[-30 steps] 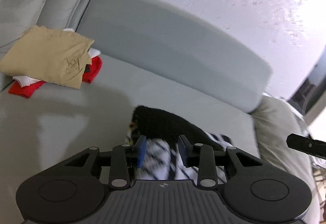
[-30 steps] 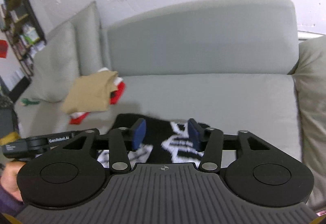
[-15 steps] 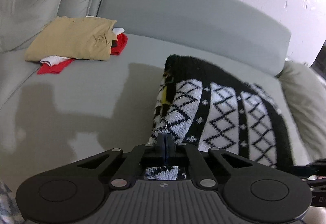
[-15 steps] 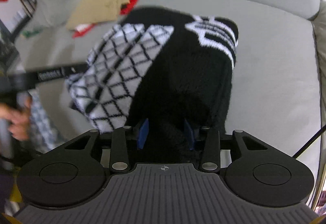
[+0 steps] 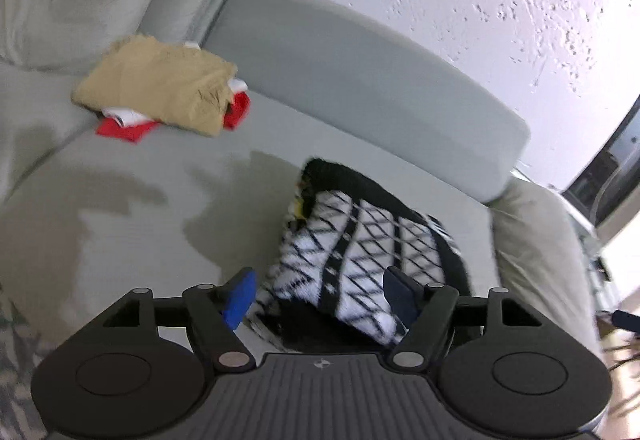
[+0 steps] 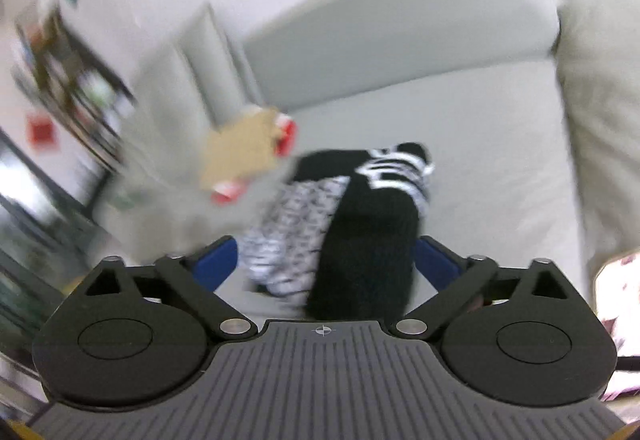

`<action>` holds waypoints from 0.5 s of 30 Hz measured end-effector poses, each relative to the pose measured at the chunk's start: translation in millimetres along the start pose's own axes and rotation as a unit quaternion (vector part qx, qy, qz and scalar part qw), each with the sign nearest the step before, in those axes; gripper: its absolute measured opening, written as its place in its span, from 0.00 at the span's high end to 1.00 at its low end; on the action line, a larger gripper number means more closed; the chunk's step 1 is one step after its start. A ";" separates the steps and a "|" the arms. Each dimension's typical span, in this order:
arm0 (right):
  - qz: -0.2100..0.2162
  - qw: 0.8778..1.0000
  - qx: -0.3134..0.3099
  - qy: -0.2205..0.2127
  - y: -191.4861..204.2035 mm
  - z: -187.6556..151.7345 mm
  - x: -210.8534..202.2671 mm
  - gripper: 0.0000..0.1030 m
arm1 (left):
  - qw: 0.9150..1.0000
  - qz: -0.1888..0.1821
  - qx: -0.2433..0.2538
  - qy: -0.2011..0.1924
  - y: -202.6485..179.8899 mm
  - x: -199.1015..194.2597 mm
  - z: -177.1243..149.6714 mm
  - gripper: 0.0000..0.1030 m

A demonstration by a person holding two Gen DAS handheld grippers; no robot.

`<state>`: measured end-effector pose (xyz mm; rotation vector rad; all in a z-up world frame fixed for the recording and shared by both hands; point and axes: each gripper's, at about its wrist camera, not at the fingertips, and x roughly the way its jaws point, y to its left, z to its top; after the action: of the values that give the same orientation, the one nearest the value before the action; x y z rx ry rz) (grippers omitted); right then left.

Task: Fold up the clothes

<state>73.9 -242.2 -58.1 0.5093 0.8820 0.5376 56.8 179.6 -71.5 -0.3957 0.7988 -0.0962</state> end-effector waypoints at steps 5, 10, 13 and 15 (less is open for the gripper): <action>0.019 0.994 0.090 -0.053 -21.5 -3.1 -50.4 0.01 | 0.999 -0.026 -0.006 0.043 -5.7 -18.8 -1.4 0.27; -0.026 0.993 0.115 -0.016 -57.4 -16.8 -24.8 0.00 | 0.999 0.019 -0.001 0.031 15.4 11.5 -20.3 0.20; -0.036 0.988 0.152 0.021 -87.7 -28.7 16.9 0.00 | 0.999 0.019 -0.032 0.009 35.4 29.1 -26.5 0.18; -0.017 0.982 0.185 0.034 -105.8 -35.7 45.1 0.00 | 0.998 0.002 -0.059 -0.005 47.6 37.7 -25.8 0.17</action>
<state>92.1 -286.9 -168.5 0.8160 1.0602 0.3618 61.7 206.8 -131.4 -0.5063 0.7975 -0.0429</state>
